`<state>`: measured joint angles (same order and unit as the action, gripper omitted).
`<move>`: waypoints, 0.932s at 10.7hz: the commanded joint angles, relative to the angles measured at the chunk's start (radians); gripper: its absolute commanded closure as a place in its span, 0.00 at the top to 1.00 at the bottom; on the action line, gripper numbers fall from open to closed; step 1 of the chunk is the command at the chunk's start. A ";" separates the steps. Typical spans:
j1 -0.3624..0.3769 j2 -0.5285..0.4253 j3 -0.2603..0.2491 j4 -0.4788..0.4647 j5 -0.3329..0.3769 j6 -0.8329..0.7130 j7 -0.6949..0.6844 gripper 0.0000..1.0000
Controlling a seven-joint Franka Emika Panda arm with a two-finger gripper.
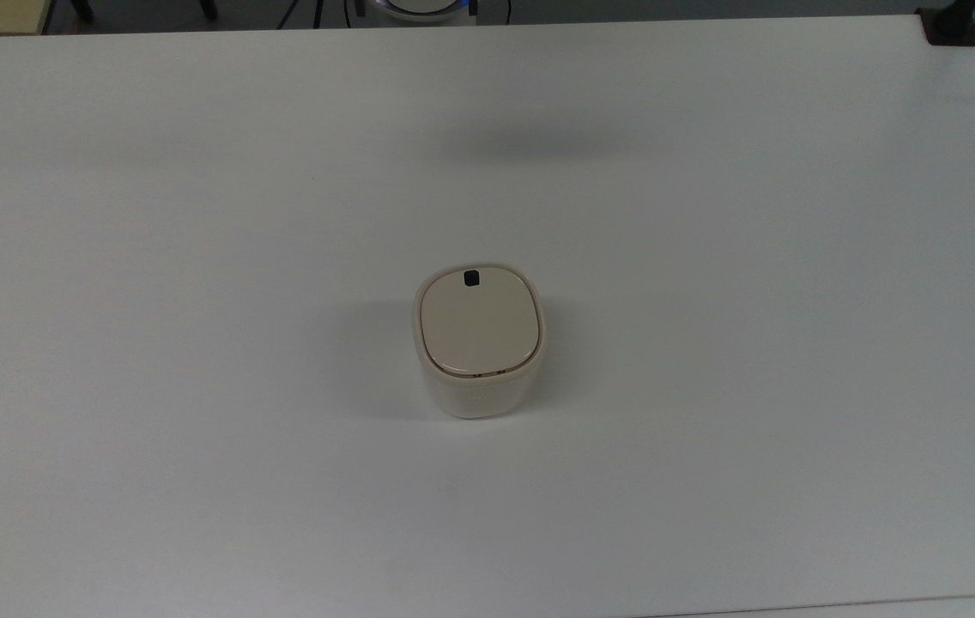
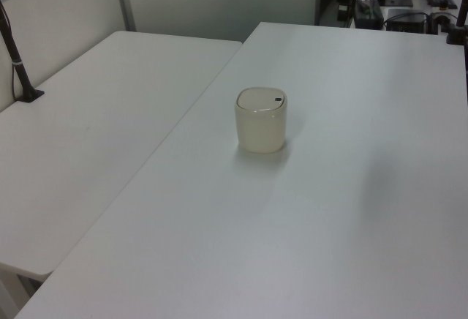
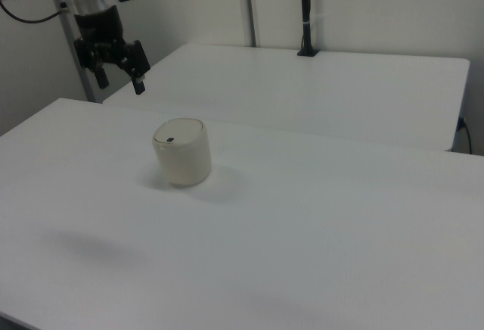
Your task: Open the trash bin
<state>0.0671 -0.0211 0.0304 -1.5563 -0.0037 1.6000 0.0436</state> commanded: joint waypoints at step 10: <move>0.002 -0.013 -0.001 -0.033 0.008 0.006 0.004 0.87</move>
<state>0.0672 -0.0211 0.0304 -1.5570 -0.0037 1.6000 0.0436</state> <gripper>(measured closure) 0.048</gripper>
